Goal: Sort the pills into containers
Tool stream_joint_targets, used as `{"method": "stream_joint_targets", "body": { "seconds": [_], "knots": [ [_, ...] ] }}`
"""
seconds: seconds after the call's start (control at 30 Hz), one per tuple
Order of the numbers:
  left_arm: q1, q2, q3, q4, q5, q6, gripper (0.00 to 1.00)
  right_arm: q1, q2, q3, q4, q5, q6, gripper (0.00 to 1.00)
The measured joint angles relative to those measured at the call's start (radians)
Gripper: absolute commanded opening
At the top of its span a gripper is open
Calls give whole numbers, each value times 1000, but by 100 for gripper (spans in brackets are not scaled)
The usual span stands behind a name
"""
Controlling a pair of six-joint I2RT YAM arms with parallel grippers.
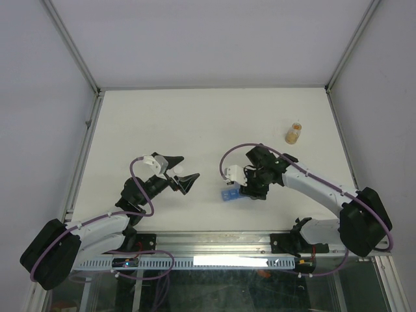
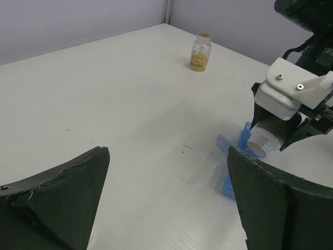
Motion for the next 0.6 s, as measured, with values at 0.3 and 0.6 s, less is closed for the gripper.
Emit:
{"method": "stream_joint_targets", "body": {
  "seconds": [0.3, 0.6],
  "knots": [
    [0, 0, 0, -1, 0, 0, 99, 0, -26, -37, 33, -1, 1, 0],
    [0, 0, 0, -1, 0, 0, 99, 0, -23, -51, 46, -21, 5, 1]
  ]
}}
